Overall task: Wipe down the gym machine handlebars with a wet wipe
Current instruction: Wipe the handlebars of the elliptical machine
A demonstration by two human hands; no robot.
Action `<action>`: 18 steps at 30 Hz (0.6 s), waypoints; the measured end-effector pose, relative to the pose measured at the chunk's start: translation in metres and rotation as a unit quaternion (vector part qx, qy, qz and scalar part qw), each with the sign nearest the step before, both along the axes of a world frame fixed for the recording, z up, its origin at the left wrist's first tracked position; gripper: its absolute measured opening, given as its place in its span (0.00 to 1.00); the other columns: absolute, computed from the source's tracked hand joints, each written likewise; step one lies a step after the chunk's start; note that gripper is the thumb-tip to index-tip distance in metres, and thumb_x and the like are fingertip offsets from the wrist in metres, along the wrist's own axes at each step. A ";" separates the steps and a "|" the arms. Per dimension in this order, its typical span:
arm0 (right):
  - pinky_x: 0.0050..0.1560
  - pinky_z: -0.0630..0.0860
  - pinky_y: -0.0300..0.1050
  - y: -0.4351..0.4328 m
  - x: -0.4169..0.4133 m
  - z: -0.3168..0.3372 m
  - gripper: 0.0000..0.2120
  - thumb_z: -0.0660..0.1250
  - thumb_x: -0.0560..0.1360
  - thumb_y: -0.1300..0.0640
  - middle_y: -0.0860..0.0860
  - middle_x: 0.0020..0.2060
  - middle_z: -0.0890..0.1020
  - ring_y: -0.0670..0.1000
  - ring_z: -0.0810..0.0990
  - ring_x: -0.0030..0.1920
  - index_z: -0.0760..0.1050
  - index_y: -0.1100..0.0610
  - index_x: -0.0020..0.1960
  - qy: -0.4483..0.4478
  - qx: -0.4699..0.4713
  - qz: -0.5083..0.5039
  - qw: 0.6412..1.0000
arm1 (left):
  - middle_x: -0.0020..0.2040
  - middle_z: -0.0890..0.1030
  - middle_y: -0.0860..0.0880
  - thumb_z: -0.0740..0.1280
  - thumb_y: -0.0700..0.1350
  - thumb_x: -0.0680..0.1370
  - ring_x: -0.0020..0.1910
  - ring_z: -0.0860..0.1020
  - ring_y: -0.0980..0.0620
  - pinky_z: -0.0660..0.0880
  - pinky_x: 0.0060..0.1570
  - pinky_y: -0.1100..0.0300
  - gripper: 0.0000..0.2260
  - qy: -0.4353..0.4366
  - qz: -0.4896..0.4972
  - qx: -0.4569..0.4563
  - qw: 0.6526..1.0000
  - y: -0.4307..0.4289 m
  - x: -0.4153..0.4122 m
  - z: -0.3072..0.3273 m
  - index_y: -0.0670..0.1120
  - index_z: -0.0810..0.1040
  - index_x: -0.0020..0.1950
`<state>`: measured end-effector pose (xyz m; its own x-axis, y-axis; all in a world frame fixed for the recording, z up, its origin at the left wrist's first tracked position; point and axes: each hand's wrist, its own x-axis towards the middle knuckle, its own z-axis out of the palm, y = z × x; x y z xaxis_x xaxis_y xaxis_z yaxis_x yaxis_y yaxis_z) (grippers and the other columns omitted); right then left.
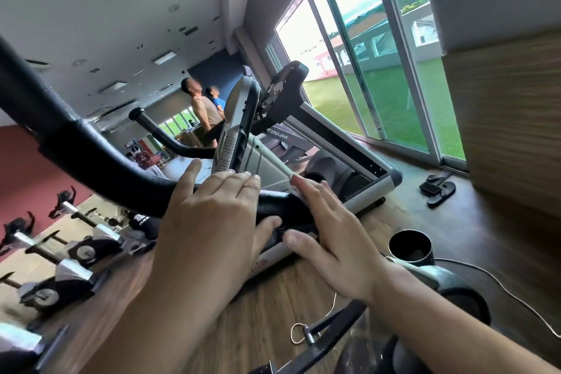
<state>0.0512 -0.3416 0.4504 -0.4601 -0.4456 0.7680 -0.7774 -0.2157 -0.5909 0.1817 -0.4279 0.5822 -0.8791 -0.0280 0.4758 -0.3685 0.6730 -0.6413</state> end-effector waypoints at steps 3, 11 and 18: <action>0.72 0.72 0.57 -0.004 0.003 0.014 0.45 0.51 0.79 0.27 0.55 0.73 0.75 0.54 0.74 0.74 0.64 0.62 0.79 0.016 -0.027 0.029 0.999 | 0.58 0.88 0.45 0.62 0.63 0.75 0.59 0.86 0.44 0.68 0.73 0.40 0.29 -0.013 0.004 0.004 1.000 0.003 -0.005 -0.002 0.42 0.85 0.62; 0.66 0.76 0.55 0.001 -0.013 0.004 0.39 0.56 0.80 0.30 0.51 0.66 0.78 0.51 0.77 0.67 0.68 0.59 0.77 -0.035 -0.027 0.054 0.998 | 0.53 0.89 0.45 0.62 0.63 0.75 0.54 0.87 0.43 0.71 0.71 0.39 0.30 -0.022 0.014 -0.007 1.000 0.010 -0.014 -0.005 0.41 0.86 0.61; 0.79 0.65 0.60 0.001 -0.016 -0.023 0.44 0.53 0.80 0.27 0.51 0.81 0.66 0.50 0.62 0.83 0.56 0.57 0.84 -0.080 -0.023 0.067 0.994 | 0.53 0.89 0.47 0.64 0.65 0.75 0.55 0.86 0.44 0.68 0.73 0.40 0.29 -0.020 0.040 0.007 0.999 0.015 -0.022 -0.011 0.43 0.86 0.61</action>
